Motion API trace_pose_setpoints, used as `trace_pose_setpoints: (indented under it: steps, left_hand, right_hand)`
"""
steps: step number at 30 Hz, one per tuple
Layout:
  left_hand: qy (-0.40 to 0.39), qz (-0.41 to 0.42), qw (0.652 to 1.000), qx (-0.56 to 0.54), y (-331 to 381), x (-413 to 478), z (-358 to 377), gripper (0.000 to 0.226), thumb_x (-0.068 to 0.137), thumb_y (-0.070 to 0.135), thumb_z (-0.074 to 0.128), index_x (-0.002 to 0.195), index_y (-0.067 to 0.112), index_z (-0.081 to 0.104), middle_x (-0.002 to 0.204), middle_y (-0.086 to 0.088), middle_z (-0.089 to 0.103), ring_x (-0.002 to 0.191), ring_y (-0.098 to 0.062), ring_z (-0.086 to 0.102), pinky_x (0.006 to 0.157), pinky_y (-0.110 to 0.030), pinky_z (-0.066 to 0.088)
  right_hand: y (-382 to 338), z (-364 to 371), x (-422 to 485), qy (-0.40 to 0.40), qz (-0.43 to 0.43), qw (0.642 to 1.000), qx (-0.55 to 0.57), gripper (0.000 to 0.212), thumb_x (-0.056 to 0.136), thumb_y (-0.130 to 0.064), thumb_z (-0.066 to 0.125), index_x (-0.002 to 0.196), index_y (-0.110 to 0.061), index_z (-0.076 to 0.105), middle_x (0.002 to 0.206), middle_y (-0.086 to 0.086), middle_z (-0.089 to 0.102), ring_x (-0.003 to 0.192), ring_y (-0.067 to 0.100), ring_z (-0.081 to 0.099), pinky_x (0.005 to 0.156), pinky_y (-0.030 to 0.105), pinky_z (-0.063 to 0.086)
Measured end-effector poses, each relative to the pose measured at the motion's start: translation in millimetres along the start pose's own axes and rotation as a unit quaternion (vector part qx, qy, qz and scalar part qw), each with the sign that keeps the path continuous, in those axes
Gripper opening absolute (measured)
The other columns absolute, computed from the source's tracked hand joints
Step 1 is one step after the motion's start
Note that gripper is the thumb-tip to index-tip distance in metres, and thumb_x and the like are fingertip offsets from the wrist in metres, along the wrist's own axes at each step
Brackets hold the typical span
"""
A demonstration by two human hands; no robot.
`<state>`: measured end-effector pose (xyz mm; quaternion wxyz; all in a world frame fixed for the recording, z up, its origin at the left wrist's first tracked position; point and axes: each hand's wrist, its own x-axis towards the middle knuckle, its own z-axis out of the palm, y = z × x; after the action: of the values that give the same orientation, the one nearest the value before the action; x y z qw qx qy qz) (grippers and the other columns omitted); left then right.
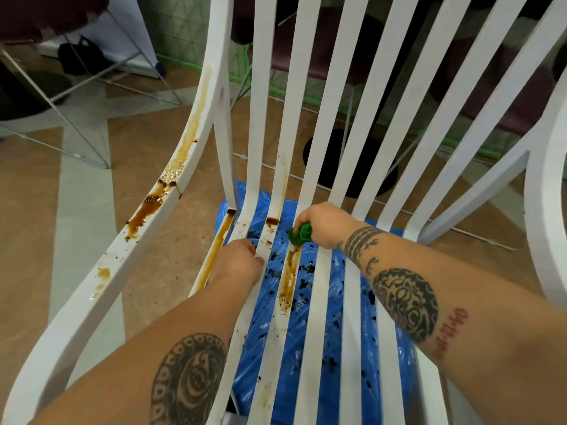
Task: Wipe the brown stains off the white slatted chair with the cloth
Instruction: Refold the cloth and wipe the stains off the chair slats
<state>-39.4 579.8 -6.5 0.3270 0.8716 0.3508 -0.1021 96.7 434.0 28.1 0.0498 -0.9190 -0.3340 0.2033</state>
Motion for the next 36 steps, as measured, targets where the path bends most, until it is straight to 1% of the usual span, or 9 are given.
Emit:
trace_pose_setpoints:
  steps: [6, 8, 14, 17, 23, 28, 31, 34, 36]
  left_hand:
    - [0.001, 0.008, 1.000, 0.004, -1.7, 2.9, 2.3, 0.012, 0.096, 0.028, 0.065, 0.105, 0.020, 0.063, 0.105, -0.007, 0.067, 0.085, -0.023, 0.057, 0.069, -0.030, 0.046]
    - [-0.001, 0.003, 1.000, -0.006, -1.8, 5.1, 2.9, 0.010, 0.095, 0.028, 0.067, 0.097, 0.021, 0.060, 0.103, -0.007, 0.067, 0.088, -0.024, 0.060, 0.070, -0.031, 0.049]
    - [-0.006, -0.005, 1.000, -0.011, -0.1, 4.4, 2.1, 0.012, 0.093, 0.027, 0.070, 0.091, 0.021, 0.059, 0.103, -0.009, 0.068, 0.086, -0.025, 0.060, 0.066, -0.030, 0.047]
    - [0.000, 0.000, 1.000, -0.010, -1.1, 5.2, 3.9, 0.010, 0.094, 0.027, 0.068, 0.095, 0.021, 0.061, 0.107, -0.009, 0.068, 0.089, -0.025, 0.060, 0.068, -0.029, 0.045]
    - [0.002, 0.005, 1.000, -0.010, -4.1, 7.6, 6.1, 0.013, 0.094, 0.027, 0.069, 0.091, 0.021, 0.058, 0.095, -0.006, 0.062, 0.083, -0.024, 0.056, 0.066, -0.029, 0.043]
    - [-0.001, 0.002, 1.000, -0.005, -3.7, 8.9, 5.3, 0.013, 0.092, 0.026, 0.070, 0.087, 0.021, 0.059, 0.088, -0.004, 0.062, 0.081, -0.026, 0.062, 0.063, -0.031, 0.054]
    - [0.002, 0.003, 1.000, 0.002, -3.0, 10.4, 6.1, 0.017, 0.091, 0.027, 0.069, 0.081, 0.024, 0.056, 0.090, -0.005, 0.064, 0.082, -0.025, 0.063, 0.068, -0.031, 0.053]
    - [0.005, 0.000, 1.000, 0.000, -3.9, 10.8, 6.1, 0.011, 0.091, 0.028, 0.069, 0.088, 0.023, 0.060, 0.091, -0.004, 0.063, 0.083, -0.025, 0.062, 0.068, -0.030, 0.050]
    - [0.004, 0.004, 1.000, 0.006, -4.9, 10.3, 6.5, 0.010, 0.092, 0.028, 0.068, 0.094, 0.021, 0.062, 0.093, -0.005, 0.064, 0.085, -0.026, 0.063, 0.070, -0.031, 0.053]
  right_hand:
    - [5.7, 14.4, -7.3, 0.078, 0.027, 0.996, 0.043, 0.059, 0.086, 0.012, 0.055, 0.136, -0.019, 0.061, 0.130, 0.013, 0.063, 0.112, 0.033, 0.061, 0.091, 0.042, 0.054]
    - [3.2, 24.0, -12.7, 0.074, 0.036, 0.994, 0.064, 0.057, 0.088, 0.009, 0.055, 0.139, -0.018, 0.058, 0.129, 0.015, 0.061, 0.109, 0.034, 0.061, 0.087, 0.040, 0.054]
    - [2.1, 11.4, -24.8, -0.052, 0.079, 0.984, 0.154, 0.026, 0.103, -0.021, 0.056, 0.125, -0.011, 0.062, 0.113, 0.013, 0.069, 0.097, 0.031, 0.065, 0.086, 0.045, 0.057]
    - [5.3, 11.4, -23.3, 0.044, 0.125, 0.945, 0.300, 0.026, 0.104, -0.029, 0.052, 0.119, -0.011, 0.061, 0.106, 0.012, 0.070, 0.093, 0.029, 0.067, 0.083, 0.044, 0.058]
    - [-4.6, 35.9, -25.3, 0.081, 0.069, 0.980, 0.170, 0.041, 0.095, 0.000, 0.051, 0.131, -0.017, 0.062, 0.115, 0.018, 0.063, 0.096, 0.036, 0.063, 0.083, 0.050, 0.058]
    - [-2.3, 24.7, -33.4, -0.032, 0.080, 0.975, 0.207, 0.021, 0.100, -0.020, 0.058, 0.119, -0.015, 0.067, 0.107, 0.010, 0.070, 0.093, 0.028, 0.068, 0.085, 0.043, 0.059]
    - [6.2, 11.9, -35.0, -0.080, 0.136, 0.901, 0.404, 0.030, 0.102, -0.034, 0.057, 0.117, -0.008, 0.063, 0.108, 0.012, 0.072, 0.099, 0.029, 0.070, 0.092, 0.046, 0.058]
    - [7.1, 6.7, -42.4, -0.074, 0.196, 0.739, 0.640, 0.043, 0.098, -0.042, 0.060, 0.122, -0.007, 0.063, 0.115, 0.013, 0.073, 0.105, 0.029, 0.071, 0.096, 0.047, 0.056]
    - [8.4, 8.6, -47.5, -0.064, 0.227, 0.656, 0.717, 0.063, 0.089, -0.065, 0.058, 0.120, -0.009, 0.065, 0.114, 0.014, 0.073, 0.102, 0.031, 0.070, 0.093, 0.047, 0.056]
